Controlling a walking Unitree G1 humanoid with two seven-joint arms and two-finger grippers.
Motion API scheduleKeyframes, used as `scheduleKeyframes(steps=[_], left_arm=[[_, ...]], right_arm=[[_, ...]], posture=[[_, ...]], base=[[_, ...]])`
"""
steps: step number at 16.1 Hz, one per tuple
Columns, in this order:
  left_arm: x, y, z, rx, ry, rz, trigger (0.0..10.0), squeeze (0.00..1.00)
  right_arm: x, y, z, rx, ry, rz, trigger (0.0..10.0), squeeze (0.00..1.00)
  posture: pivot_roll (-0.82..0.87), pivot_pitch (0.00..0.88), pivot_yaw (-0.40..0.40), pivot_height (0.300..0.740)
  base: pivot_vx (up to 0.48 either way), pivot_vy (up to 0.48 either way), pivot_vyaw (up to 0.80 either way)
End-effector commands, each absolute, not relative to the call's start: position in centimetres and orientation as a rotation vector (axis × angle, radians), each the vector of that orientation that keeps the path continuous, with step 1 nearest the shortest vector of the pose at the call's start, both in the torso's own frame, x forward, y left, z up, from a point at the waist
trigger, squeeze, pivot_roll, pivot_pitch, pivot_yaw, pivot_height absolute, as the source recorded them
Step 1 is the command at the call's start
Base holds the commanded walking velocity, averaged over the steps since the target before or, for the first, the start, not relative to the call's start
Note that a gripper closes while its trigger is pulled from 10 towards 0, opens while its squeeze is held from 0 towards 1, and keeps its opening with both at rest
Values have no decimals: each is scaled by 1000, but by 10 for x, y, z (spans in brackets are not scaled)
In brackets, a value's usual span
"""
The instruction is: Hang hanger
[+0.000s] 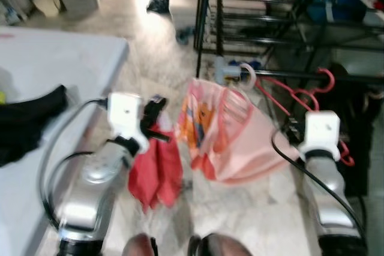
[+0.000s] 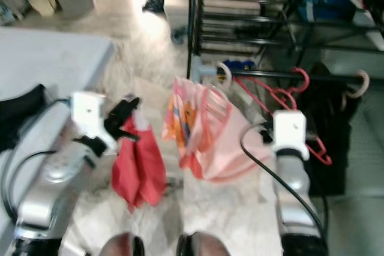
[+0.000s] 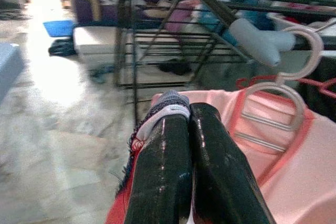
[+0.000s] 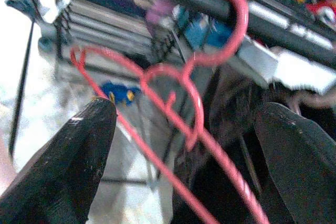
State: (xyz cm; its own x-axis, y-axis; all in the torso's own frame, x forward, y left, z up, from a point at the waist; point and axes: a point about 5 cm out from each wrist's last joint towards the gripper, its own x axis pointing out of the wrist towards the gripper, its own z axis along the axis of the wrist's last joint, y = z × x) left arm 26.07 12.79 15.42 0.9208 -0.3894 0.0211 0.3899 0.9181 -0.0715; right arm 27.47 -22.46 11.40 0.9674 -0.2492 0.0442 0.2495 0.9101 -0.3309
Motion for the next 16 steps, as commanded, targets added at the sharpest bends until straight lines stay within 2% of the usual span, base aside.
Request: scheduleKeyframes(steps=[1, 8, 13, 16], left_arm=[[258, 123, 159, -75, -27, -412, 10000, 0], [258, 117, 155, -102, -18, -401, 10000, 0], [260, 120, 159, -105, -36, -396, 10000, 0], [260, 120, 158, -108, -29, -394, 10000, 0]], right_arm=[[275, -229, 121, -360, -11, -256, 10000, 0], [271, -231, 100, -337, 143, -82, 10000, 0], [287, -236, 106, -298, 164, 65, 10000, 0], [293, -243, 111, -281, 156, 89, 10000, 0]], posture=[[15, 137, -31, 740], [-4, 105, -31, 740], [9, 96, -38, 740], [10, 96, -39, 740]], base=[[0, -394, 0], [0, 0, 0], [0, 0, 0], [170, 375, 0]])
